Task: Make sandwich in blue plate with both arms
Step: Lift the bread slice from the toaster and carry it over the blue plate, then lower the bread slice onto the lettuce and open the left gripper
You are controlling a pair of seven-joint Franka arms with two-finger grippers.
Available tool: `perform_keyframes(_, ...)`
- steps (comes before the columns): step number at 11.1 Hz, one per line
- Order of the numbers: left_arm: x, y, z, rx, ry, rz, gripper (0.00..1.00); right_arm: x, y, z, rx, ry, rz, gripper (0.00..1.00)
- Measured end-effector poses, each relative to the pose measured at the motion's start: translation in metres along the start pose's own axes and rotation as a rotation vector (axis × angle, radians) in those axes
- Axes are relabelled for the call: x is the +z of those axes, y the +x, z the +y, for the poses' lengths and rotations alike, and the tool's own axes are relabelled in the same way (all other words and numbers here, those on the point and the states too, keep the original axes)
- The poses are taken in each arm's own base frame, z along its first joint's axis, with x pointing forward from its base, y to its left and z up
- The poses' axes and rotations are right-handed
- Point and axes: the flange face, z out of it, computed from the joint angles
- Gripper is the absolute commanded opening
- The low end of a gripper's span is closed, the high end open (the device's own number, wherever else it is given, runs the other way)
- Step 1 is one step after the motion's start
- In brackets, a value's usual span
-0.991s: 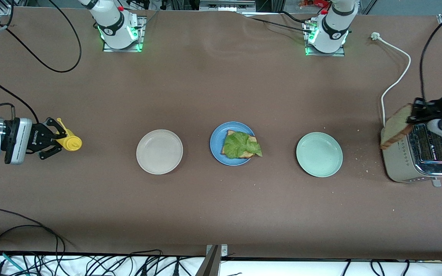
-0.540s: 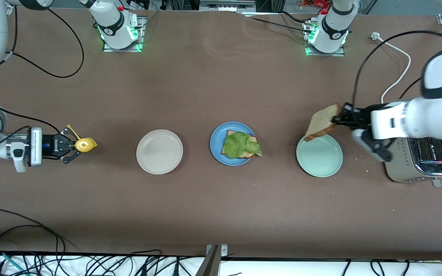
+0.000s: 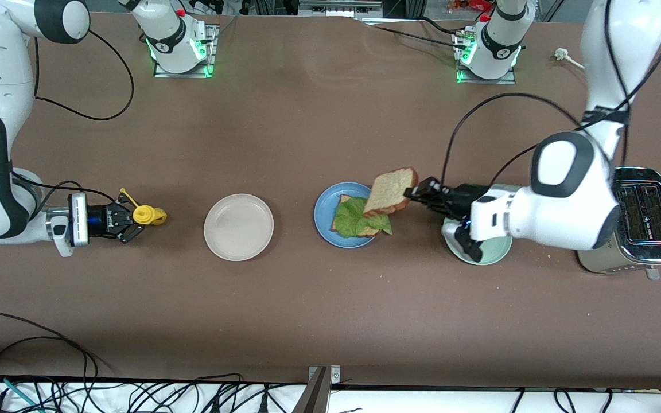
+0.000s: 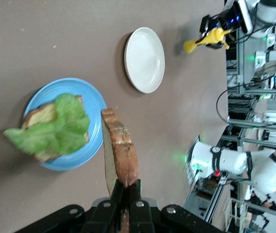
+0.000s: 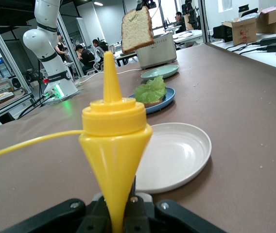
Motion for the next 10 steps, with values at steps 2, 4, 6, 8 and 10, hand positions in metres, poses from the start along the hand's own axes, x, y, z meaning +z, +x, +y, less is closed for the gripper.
perform_keyframes(2,0.048,0.019,-0.014,-0.016,-0.015,0.024,0.00,0.001,-0.019,-0.001,-0.030,-0.007,0.037,0.00)
perform_keyframes(4,0.091,0.028,-0.030,-0.049,-0.052,0.021,0.00,0.003,-0.035,-0.006,-0.063,0.019,0.085,0.00)
perform_keyframes(6,0.114,0.026,-0.044,-0.084,-0.085,0.003,0.00,0.006,-0.050,-0.012,-0.102,0.036,0.139,0.00)
perform_keyframes(8,0.123,0.024,-0.056,-0.059,-0.090,-0.009,0.00,0.005,-0.067,-0.017,-0.115,0.037,0.156,0.00)
perform_keyframes(10,0.131,0.021,-0.083,-0.030,-0.089,-0.006,0.00,0.006,-0.080,-0.019,-0.114,0.035,0.164,0.00)
